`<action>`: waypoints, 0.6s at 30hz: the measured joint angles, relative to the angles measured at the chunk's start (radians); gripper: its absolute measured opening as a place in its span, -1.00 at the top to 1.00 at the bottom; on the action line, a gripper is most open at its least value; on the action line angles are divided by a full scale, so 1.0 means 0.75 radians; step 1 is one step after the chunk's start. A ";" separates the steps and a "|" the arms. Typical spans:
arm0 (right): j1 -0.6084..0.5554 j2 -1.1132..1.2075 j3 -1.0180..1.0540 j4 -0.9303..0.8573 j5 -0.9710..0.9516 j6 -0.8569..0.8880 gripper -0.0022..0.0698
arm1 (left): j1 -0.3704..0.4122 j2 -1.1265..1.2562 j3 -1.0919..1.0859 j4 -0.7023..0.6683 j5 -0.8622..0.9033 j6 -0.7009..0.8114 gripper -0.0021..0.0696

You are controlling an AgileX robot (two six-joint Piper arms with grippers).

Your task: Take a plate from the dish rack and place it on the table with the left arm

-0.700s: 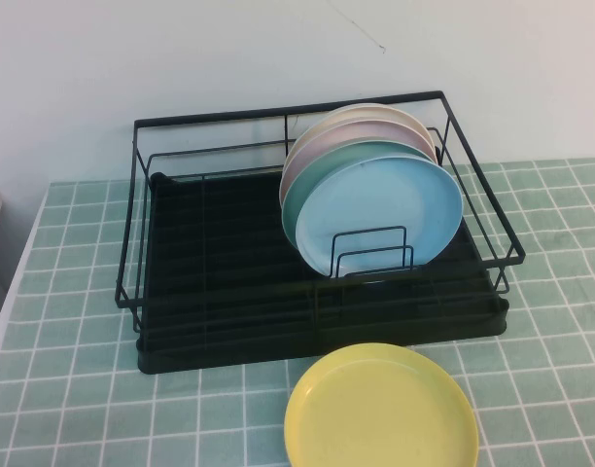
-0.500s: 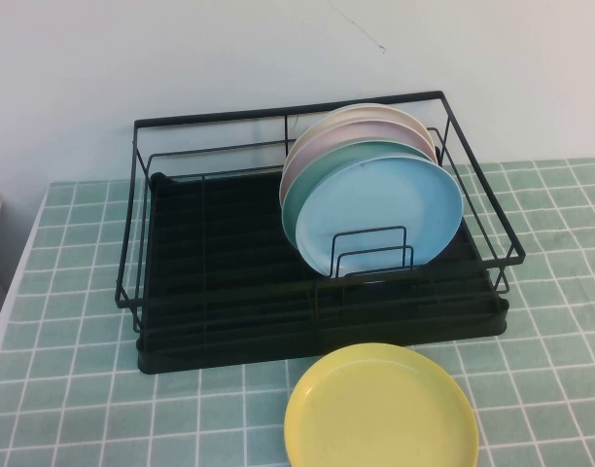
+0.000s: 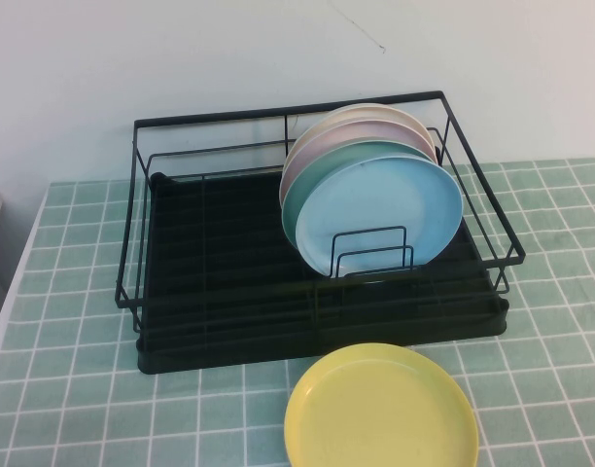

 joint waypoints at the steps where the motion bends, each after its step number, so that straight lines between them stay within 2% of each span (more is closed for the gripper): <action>1: 0.000 0.000 0.000 0.000 0.000 0.000 0.95 | 0.000 0.000 0.000 0.006 0.000 0.000 0.95; 18: 0.000 0.000 0.000 0.000 0.000 0.000 0.95 | 0.000 0.000 0.008 -0.025 -0.141 0.000 0.95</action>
